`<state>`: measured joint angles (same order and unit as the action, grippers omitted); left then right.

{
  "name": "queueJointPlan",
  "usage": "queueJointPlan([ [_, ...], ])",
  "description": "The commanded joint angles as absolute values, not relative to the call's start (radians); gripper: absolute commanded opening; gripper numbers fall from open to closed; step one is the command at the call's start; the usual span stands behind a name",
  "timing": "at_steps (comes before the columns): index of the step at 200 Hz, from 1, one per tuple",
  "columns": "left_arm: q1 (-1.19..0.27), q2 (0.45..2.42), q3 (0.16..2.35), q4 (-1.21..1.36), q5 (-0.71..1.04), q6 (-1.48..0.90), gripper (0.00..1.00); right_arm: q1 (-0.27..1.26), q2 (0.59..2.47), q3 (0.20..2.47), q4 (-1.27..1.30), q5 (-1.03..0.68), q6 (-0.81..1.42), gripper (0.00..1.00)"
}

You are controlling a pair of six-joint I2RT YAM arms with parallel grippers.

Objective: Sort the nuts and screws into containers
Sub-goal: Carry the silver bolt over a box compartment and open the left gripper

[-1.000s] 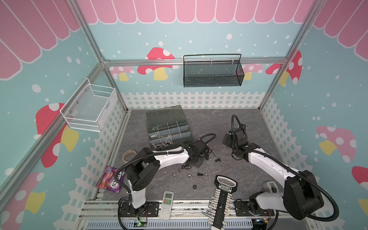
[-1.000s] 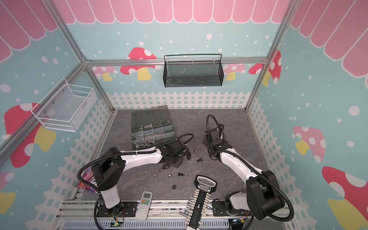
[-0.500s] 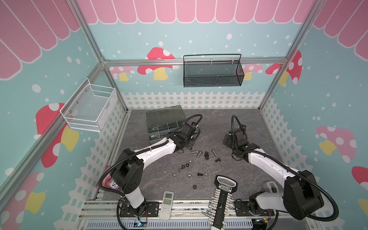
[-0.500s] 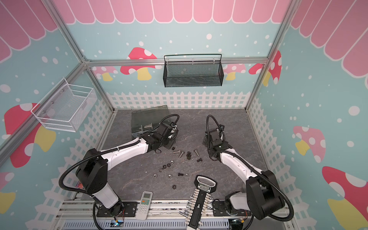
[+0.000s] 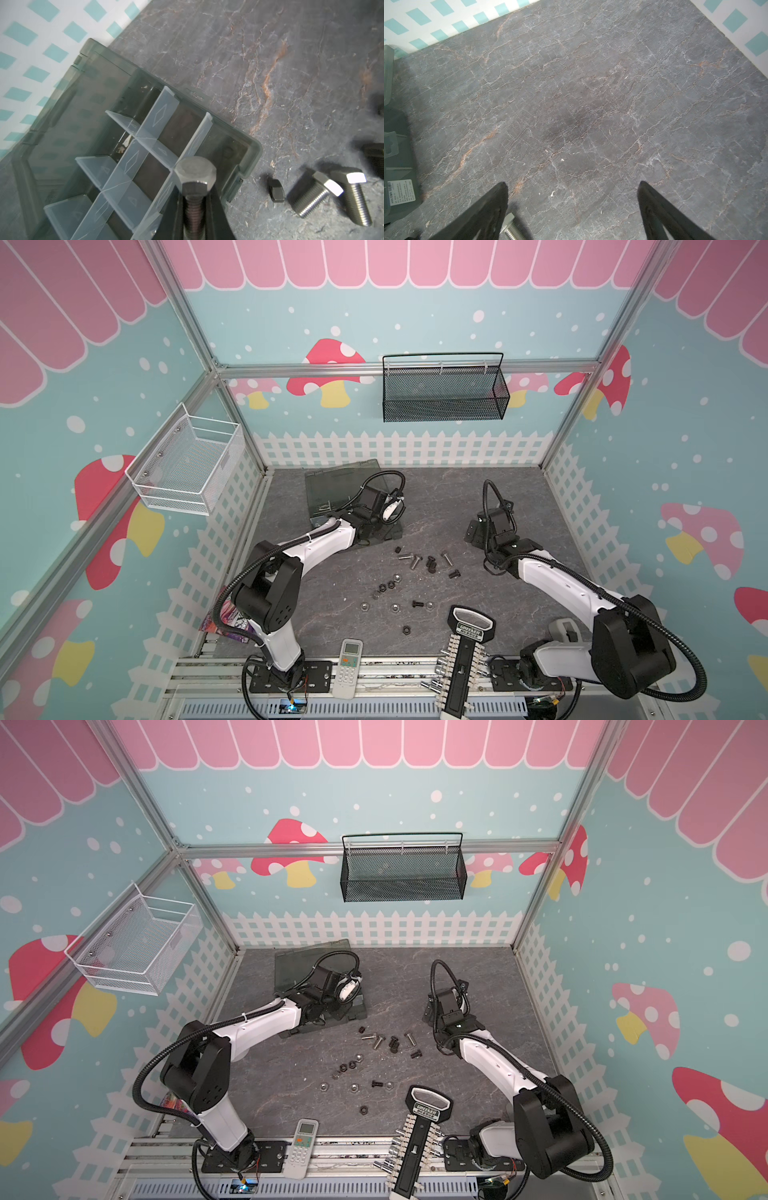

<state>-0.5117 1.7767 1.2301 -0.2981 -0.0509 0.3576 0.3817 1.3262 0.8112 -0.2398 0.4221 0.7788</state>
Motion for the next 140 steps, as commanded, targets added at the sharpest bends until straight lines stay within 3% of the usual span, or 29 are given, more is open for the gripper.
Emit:
queueJointPlan([
  [1, -0.493, 1.810, 1.278, -0.297, 0.066, 0.440, 0.00, 0.388, 1.336, 0.830, -0.258, 0.428, 0.798, 0.98],
  [97, -0.486, 1.920, 1.348, -0.375, 0.075, 0.460, 0.04, 0.388, 1.360, 0.861, -0.263, 0.416, 0.793, 0.98],
  [140, -0.487, 1.929, 1.356, -0.379, 0.069, 0.454, 0.13, 0.388, 1.357, 0.862, -0.263, 0.415, 0.793, 0.98],
])
